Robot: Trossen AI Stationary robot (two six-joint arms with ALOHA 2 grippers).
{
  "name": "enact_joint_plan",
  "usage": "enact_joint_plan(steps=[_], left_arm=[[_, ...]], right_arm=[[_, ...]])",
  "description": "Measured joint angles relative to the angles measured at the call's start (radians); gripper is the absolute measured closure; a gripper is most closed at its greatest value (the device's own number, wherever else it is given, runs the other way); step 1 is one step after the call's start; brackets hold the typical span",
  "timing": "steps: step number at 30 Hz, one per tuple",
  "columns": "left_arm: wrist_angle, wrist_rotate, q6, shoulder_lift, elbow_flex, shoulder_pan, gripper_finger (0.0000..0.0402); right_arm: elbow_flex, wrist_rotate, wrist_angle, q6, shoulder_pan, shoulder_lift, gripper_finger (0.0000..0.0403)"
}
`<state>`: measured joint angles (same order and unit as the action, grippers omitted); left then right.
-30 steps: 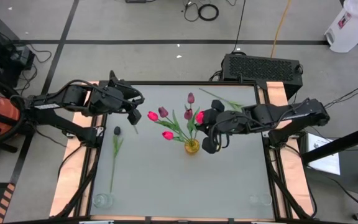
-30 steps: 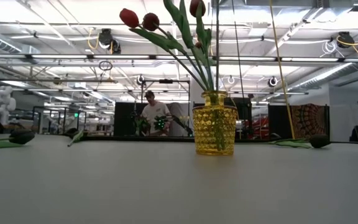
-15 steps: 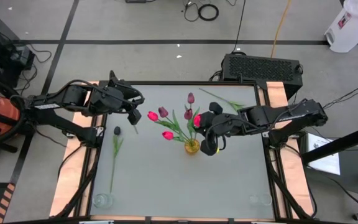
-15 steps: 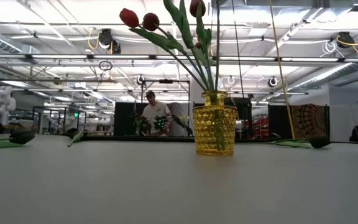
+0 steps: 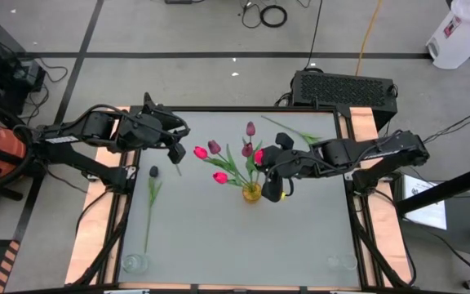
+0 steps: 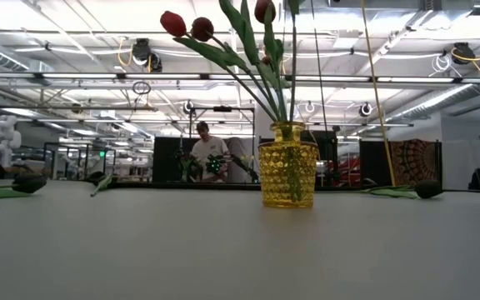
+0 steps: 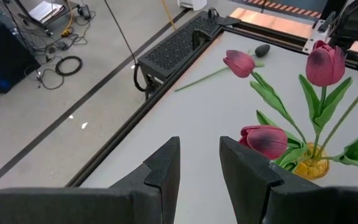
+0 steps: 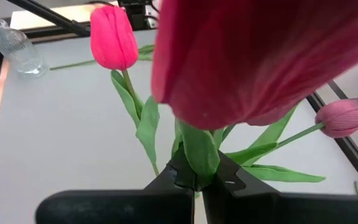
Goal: Sort flowers into vase by color
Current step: Put the pink flower into the yellow vase
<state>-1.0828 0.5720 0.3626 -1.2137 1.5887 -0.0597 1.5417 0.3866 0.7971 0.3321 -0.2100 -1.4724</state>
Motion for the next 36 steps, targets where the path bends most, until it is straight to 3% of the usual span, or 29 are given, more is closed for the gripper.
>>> enact_joint_plan(steps=[28, 36], left_arm=[[0.0, 0.0, 0.001, 0.0, 0.0, 0.0, 0.0281], [0.0, 0.0, 0.001, 0.0, 0.0, 0.0, 0.0281]], right_arm=[[0.0, -0.026, 0.02, 0.018, -0.002, -0.07, 0.0403], [0.0, -0.024, -0.003, 0.021, -0.003, -0.07, 0.0361]])
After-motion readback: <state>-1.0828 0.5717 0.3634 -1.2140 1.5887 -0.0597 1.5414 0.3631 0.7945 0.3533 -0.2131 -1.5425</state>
